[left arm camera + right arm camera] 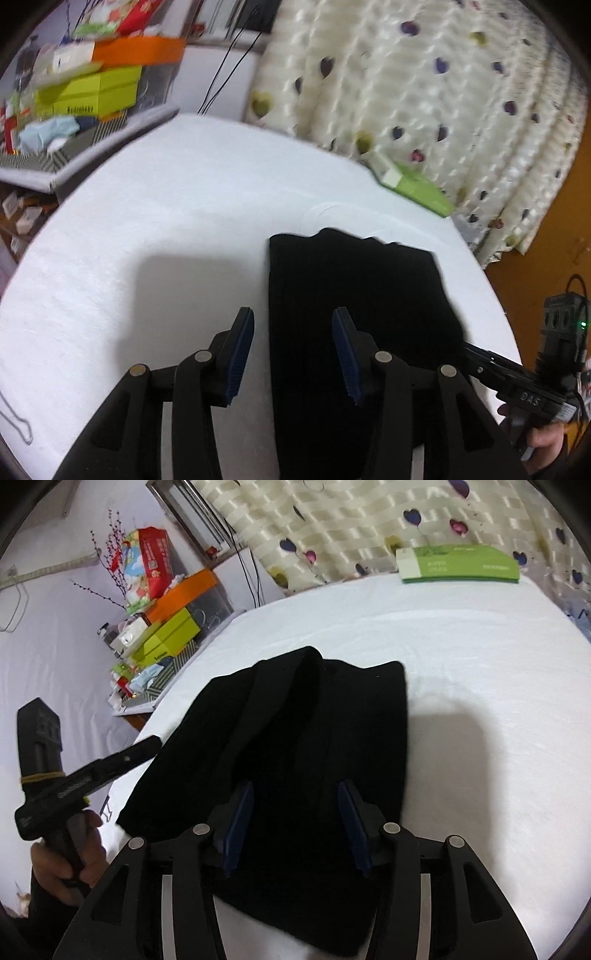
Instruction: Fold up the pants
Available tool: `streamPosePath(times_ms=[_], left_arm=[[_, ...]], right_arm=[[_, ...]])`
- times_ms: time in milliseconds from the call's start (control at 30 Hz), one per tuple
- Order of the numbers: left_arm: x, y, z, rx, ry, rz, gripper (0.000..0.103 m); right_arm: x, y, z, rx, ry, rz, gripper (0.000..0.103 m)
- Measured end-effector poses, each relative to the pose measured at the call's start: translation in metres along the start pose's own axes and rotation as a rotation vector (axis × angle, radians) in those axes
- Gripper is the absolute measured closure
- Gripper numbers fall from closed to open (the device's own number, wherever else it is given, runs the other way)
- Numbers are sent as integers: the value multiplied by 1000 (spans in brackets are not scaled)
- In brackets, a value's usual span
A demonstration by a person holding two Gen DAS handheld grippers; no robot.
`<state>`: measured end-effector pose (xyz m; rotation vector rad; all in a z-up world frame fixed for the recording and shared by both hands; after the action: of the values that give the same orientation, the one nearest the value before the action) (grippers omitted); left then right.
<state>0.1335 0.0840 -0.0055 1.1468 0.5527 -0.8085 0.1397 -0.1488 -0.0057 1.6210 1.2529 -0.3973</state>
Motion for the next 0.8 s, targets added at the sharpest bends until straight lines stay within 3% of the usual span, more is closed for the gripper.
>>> streamPosePath(times_ms=[133,267,433,533,800], left_arm=[[11,-4,0,7,11,-13,57],[12,-5,4,18,4,-18,57],[14,-8,18,79,30,-19,56],[17,-10,21,113,58,-20,56],[15,-11,13,89,18,-23,56]], right_arm=[[8,10,-3,9,19,-4,54],[1,20,3,61,92,40,54],[3,14,9,119,133,32,53],[-4,11,2,121,168,74,53],[-25,15,14,192,200,185,53]])
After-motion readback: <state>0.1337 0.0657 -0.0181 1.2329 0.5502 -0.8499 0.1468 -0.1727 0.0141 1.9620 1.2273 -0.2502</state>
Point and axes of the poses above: each gripper's, at about its wrist camera, not at the fingertips, and x roughly the way its jaws point, z to its right, y to its top, the point moved 4 cm from there along x, roughly the way its jaws point, and after that the axes turned 6 degrees about -z, right-handed, at the moved point
